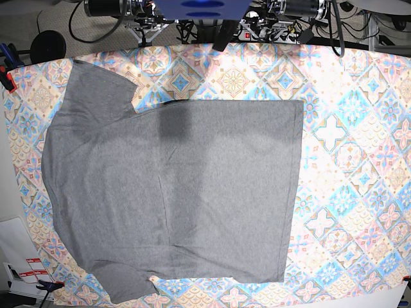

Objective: Fold the T-shirt properly

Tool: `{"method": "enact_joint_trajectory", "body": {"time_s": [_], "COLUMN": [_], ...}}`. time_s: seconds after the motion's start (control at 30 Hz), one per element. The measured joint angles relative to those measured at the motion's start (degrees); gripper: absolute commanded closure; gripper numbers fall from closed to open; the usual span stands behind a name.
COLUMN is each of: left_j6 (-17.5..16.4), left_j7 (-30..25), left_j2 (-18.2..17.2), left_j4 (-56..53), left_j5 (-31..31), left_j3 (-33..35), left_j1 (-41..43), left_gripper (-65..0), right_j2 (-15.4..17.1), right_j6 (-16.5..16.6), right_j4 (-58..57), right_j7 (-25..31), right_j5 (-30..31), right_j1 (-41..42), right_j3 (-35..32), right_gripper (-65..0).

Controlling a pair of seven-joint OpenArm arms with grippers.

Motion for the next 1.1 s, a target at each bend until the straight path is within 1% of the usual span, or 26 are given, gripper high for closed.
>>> {"method": "enact_joint_trajectory", "body": {"time_s": [0.97,1.1], "left_j6": [-0.02,-0.02], "left_j7": [0.00,0.00], "left_j2": [0.00,-0.17], "left_j4": [0.00,0.00], "left_j5": [0.00,0.00], "left_j3": [0.00,0.00], "left_j1": [0.02,0.24], "left_gripper": [0.0,0.0], "right_j2": [0.04,1.22], "right_j6": [-0.13,-0.09], "right_j4": [0.00,-0.02], "right_j7": [0.00,0.00], "right_j5": [0.00,-0.04], "right_j1": [-0.02,-0.04], "right_j3": [0.00,0.02], "right_gripper": [0.0,0.0]}}
